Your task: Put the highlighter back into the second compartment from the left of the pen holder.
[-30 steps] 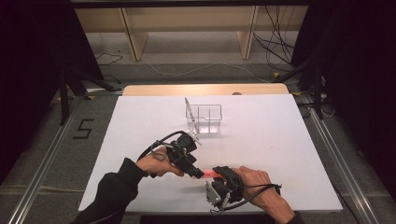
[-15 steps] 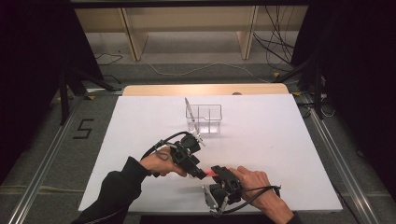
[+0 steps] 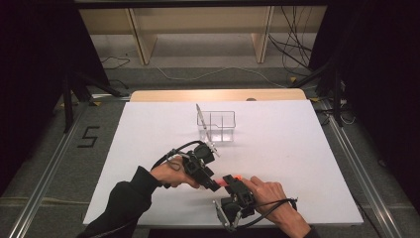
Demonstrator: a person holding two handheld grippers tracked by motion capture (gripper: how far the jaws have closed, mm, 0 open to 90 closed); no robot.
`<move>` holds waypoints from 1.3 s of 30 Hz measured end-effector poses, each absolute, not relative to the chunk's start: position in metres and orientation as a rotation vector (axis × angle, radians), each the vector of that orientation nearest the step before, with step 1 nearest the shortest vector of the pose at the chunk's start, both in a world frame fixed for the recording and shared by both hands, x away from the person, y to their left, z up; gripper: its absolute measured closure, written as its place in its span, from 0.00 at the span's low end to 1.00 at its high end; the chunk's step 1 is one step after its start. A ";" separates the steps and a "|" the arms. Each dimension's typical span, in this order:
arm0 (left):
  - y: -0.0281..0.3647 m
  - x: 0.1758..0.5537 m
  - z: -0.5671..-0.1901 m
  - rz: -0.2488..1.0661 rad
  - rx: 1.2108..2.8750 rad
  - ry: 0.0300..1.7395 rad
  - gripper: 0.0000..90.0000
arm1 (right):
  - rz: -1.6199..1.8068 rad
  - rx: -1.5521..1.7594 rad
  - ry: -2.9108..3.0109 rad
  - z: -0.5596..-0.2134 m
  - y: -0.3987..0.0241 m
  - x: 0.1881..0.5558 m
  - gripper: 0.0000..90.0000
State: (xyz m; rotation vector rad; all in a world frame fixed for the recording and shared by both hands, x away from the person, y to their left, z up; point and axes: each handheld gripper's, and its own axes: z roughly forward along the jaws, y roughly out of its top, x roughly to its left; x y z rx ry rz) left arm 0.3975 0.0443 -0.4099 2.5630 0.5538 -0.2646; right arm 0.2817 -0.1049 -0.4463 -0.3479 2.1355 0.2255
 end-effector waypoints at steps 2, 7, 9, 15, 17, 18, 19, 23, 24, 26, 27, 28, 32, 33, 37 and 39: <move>0.043 0.397 -0.410 -0.269 2.569 0.544 0.46 | 0.216 -0.359 2.128 -0.447 -0.104 0.281 0.75; 0.042 0.396 -0.412 -0.271 2.587 0.518 0.50 | 0.197 -0.402 2.110 -0.448 -0.103 0.279 0.75; 0.042 0.396 -0.413 -0.279 2.593 0.516 0.52 | 0.194 -0.415 2.105 -0.449 -0.103 0.279 0.75; 0.041 0.396 -0.416 -0.284 2.602 0.515 0.55 | 0.190 -0.441 2.089 -0.450 -0.102 0.278 0.75; 0.041 0.396 -0.417 -0.292 2.600 0.516 0.56 | 0.180 -0.444 2.090 -0.450 -0.101 0.277 0.75; 0.041 0.395 -0.417 -0.294 2.600 0.516 0.57 | 0.179 -0.448 2.083 -0.451 -0.101 0.277 0.75; 0.041 0.395 -0.417 -0.293 2.608 0.508 0.57 | 0.175 -0.453 2.079 -0.451 -0.101 0.277 0.75; 0.040 0.394 -0.418 -0.297 2.612 0.500 0.59 | 0.168 -0.463 2.066 -0.452 -0.101 0.276 0.75; 0.040 0.394 -0.418 -0.297 2.610 0.503 0.60 | 0.160 -0.471 2.061 -0.452 -0.101 0.276 0.75; 0.039 0.394 -0.419 -0.303 2.612 0.498 0.61 | 0.159 -0.482 2.050 -0.453 -0.100 0.276 0.75; 0.039 0.394 -0.419 -0.304 2.614 0.497 0.61 | 0.162 -0.482 2.050 -0.453 -0.100 0.276 0.75; 0.039 0.393 -0.419 -0.303 2.614 0.496 0.62 | 0.156 -0.487 2.051 -0.453 -0.100 0.275 0.75; 0.039 0.393 -0.419 -0.305 2.611 0.495 0.65 | 0.156 -0.507 2.041 -0.453 -0.098 0.275 0.75; 0.040 0.394 -0.418 -0.309 2.627 0.475 0.65 | 0.153 -0.514 2.038 -0.453 -0.098 0.275 0.75; 0.039 0.393 -0.419 -0.311 2.630 0.472 0.68 | 0.150 -0.521 2.035 -0.455 -0.097 0.274 0.75; 0.039 0.394 -0.419 -0.310 2.642 0.454 0.69 | 0.146 -0.527 2.033 -0.456 -0.097 0.273 0.75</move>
